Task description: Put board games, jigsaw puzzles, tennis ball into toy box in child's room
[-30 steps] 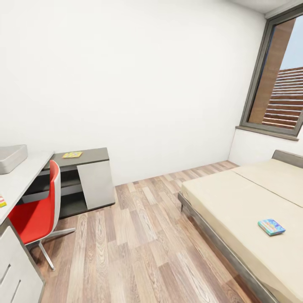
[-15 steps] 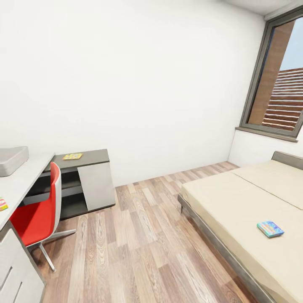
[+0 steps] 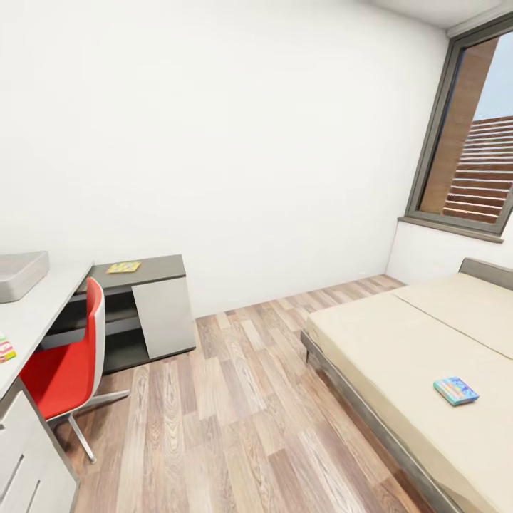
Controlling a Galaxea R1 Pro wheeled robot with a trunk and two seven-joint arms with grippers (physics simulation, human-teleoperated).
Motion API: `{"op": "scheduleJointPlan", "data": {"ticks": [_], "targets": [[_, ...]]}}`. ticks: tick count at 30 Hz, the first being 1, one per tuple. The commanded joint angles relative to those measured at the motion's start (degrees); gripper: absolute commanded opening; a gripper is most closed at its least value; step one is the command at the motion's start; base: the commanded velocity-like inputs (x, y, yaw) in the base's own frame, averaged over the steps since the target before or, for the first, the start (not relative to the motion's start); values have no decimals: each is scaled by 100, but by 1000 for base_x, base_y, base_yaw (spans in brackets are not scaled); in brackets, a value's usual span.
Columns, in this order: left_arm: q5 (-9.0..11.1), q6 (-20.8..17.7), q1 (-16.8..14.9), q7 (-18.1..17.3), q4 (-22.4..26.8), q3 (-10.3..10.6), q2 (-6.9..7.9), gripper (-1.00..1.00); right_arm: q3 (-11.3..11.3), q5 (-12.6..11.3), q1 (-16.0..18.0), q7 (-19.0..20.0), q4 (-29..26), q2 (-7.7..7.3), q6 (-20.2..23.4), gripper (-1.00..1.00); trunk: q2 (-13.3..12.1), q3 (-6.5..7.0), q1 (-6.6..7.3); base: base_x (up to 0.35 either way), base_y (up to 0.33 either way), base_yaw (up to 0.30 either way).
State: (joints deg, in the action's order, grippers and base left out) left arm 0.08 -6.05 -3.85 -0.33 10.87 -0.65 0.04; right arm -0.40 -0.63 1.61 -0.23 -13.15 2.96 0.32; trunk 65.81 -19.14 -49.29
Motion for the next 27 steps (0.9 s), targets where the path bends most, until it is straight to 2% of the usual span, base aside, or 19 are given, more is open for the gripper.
{"op": "scheduleJointPlan", "data": {"ticks": [1,11,14,19,23,27], "targets": [[3,-76,-46,-7,38,-6,1,100,-4,-9,27,-3,-86,0,72,100,-38,11,23,0,0,0],[9,-588,-682,-41,177,-8,12,100,-12,-133,430,1,-1083,6,1088,100,-439,191,242,0,0,0],[21,-728,-907,-51,188,-17,69,100,-12,-189,564,1,-1582,10,1587,100,-559,245,308,0,0,0],[31,-904,-1113,-56,259,-36,114,100,-12,-209,620,3,-2160,13,2062,100,-760,335,418,0,0,0],[34,-1290,-1265,-61,543,-45,126,100,-12,-215,639,-1,-2816,14,2497,100,-920,406,506,0,0,0],[35,-1894,-1332,-66,1153,-50,124,100,-12,-217,647,-3,-3510,16,3083,100,-1080,478,594,0,0,0]]}}
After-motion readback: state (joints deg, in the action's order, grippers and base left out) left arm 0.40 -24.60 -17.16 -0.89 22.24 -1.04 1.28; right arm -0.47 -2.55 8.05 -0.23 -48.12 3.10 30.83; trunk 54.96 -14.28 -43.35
